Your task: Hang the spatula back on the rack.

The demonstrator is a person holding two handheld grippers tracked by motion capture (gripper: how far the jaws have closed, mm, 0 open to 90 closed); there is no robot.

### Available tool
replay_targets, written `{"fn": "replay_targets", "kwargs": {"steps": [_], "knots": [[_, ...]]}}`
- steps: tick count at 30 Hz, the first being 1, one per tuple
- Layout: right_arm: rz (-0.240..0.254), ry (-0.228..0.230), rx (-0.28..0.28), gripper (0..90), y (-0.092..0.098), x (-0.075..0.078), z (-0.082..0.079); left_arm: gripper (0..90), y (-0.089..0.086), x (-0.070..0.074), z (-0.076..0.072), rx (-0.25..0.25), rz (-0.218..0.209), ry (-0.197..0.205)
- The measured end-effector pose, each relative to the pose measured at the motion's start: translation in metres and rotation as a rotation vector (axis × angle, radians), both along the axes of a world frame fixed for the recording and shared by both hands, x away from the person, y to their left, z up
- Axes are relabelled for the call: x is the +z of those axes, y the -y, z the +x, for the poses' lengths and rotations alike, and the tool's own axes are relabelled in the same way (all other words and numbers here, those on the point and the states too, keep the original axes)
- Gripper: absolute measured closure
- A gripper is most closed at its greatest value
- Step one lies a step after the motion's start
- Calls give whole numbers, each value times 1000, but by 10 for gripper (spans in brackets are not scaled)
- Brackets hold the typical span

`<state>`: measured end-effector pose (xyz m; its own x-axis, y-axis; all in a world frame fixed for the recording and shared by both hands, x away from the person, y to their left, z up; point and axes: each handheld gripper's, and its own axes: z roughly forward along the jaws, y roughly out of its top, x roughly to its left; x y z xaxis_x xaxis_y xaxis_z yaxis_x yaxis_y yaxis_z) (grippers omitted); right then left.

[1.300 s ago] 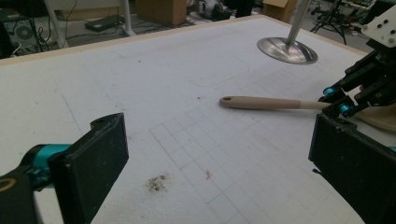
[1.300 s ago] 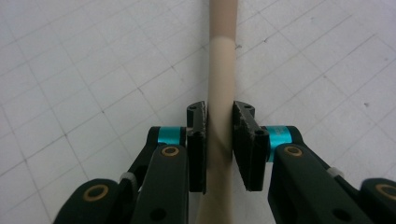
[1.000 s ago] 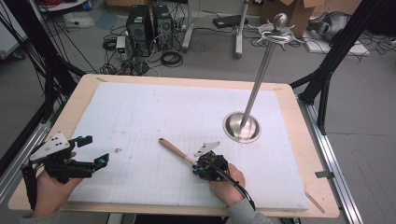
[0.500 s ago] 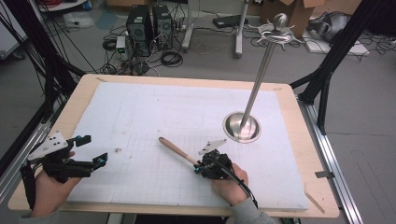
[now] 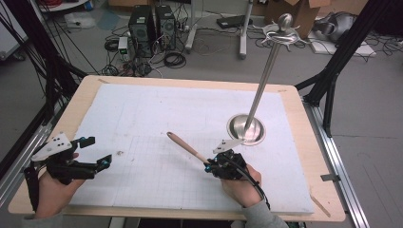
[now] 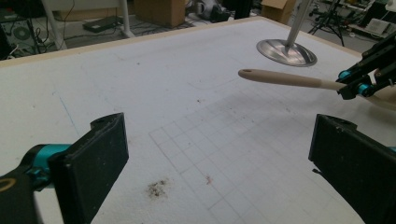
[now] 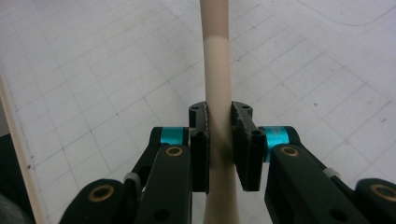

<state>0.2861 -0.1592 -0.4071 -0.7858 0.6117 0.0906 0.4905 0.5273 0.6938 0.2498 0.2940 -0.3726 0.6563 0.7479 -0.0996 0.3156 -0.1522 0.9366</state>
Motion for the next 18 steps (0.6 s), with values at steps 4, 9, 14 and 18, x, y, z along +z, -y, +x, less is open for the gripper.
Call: {"fn": "replay_targets", "kwargs": {"steps": [4, 9, 14, 18], "knots": [[12, 4, 1, 789, 5, 3, 0, 52, 2, 0, 1, -4, -1, -1], [26, 11, -6, 789, 14, 6, 0, 52, 4, 0, 2, -10, 1, -3], [42, 19, -20, 789, 23, 10, 0, 52, 4, 0, 3, -12, -2, 2], [54, 26, -22, 789, 27, 13, 0, 52, 4, 1, 2, -12, -3, 4]]}}
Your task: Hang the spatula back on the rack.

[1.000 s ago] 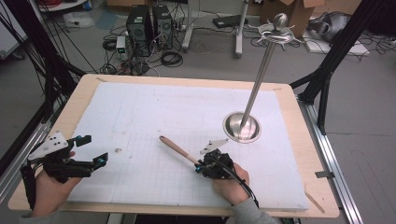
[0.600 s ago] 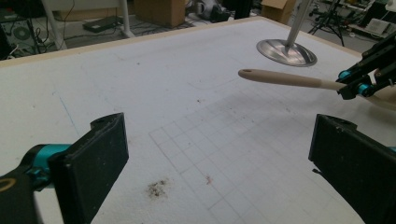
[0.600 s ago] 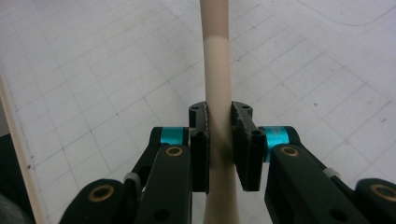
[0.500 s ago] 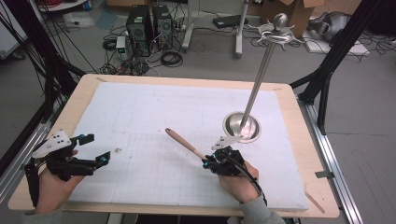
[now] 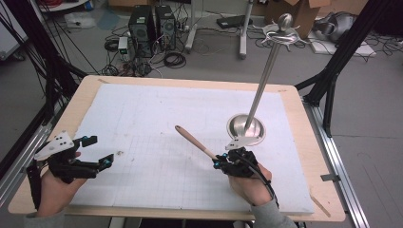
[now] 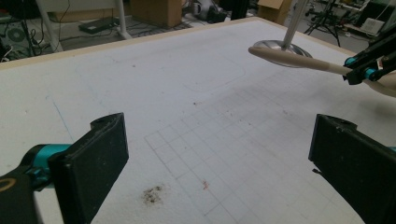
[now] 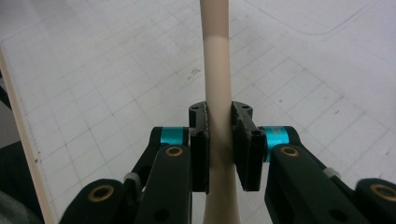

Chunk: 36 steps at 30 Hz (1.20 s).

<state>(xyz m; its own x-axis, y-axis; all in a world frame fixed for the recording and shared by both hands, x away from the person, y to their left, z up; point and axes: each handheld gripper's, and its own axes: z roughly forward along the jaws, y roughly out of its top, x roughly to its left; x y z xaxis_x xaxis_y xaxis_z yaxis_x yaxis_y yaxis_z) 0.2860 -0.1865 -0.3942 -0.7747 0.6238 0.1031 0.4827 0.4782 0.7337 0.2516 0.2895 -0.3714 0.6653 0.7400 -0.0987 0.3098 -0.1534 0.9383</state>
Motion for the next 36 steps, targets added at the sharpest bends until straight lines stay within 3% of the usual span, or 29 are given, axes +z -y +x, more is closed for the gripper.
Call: {"fn": "replay_targets", "kwargs": {"steps": [36], "knots": [[86, 81, -49, 789, 58, 39, -5, 52, 4, 3, -5, 5, 31, 9]]}}
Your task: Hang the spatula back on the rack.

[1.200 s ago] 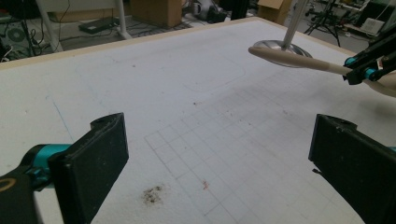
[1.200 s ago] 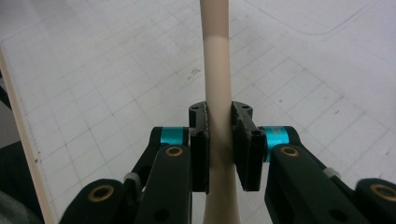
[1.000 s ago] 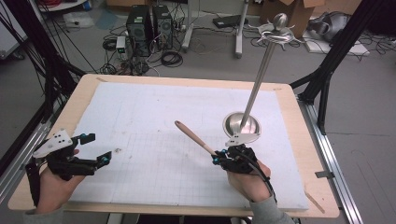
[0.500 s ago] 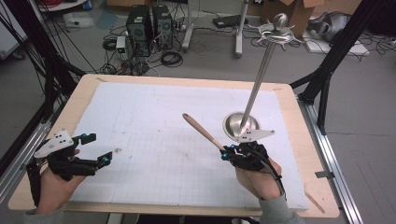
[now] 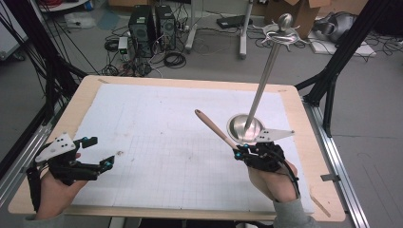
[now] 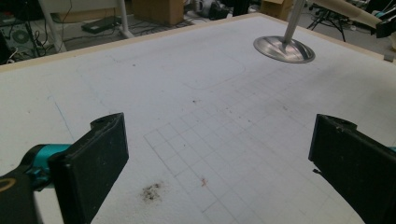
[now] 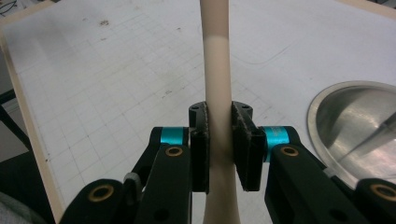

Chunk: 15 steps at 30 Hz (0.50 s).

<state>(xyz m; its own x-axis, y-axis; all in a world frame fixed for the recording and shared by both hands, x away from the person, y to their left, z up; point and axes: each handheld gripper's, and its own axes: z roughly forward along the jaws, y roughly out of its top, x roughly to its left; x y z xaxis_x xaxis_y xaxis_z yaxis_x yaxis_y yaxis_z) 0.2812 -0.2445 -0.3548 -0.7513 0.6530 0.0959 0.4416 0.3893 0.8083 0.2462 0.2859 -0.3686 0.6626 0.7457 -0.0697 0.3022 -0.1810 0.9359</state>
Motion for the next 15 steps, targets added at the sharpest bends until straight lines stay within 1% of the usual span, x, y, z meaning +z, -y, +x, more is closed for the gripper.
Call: {"fn": "replay_targets", "kwargs": {"steps": [4, 5, 6, 7, 10, 15], "knots": [[1, 11, -10, 788, 8, 5, -1, 52, -1, 1, -2, 4, 3, 5], [6, 15, -12, 789, 10, 6, -1, 52, -1, 2, -2, 4, 2, 5], [11, 8, -18, 788, 12, 8, -2, 52, -1, 2, -2, 4, 3, 6], [21, 23, -20, 789, 17, 10, -2, 52, -2, 2, -2, 4, 4, 6], [31, 29, -28, 788, 23, 14, -3, 52, -1, 2, -2, 4, 1, 6], [30, 39, -39, 789, 29, 20, -4, 52, 0, 0, -1, 1, 4, 0]]}}
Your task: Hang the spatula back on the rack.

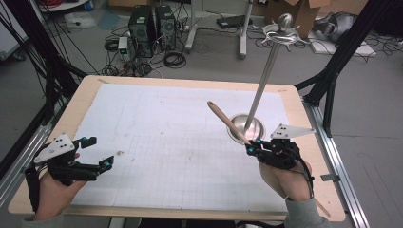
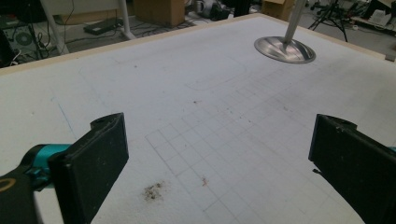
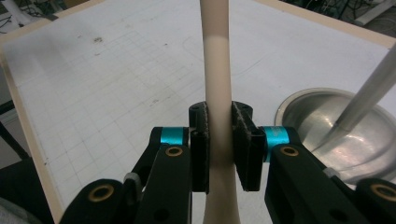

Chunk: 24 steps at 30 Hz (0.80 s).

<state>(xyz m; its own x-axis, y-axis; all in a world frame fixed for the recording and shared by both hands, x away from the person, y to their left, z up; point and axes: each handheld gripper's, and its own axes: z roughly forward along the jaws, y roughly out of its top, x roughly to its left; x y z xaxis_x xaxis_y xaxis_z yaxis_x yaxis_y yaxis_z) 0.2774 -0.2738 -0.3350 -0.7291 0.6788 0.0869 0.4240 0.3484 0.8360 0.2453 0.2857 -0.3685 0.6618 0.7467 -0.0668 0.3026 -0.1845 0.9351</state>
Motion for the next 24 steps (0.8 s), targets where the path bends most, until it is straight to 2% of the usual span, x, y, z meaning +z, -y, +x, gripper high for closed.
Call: {"fn": "replay_targets", "kwargs": {"steps": [7, 24], "knots": [[-4, 8, 5, 788, 11, 12, 0, 52, -1, 0, 0, 2, 0, -1], [7, 32, -6, 788, 32, 25, 1, 52, -1, 0, 0, -1, -3, 0]]}}
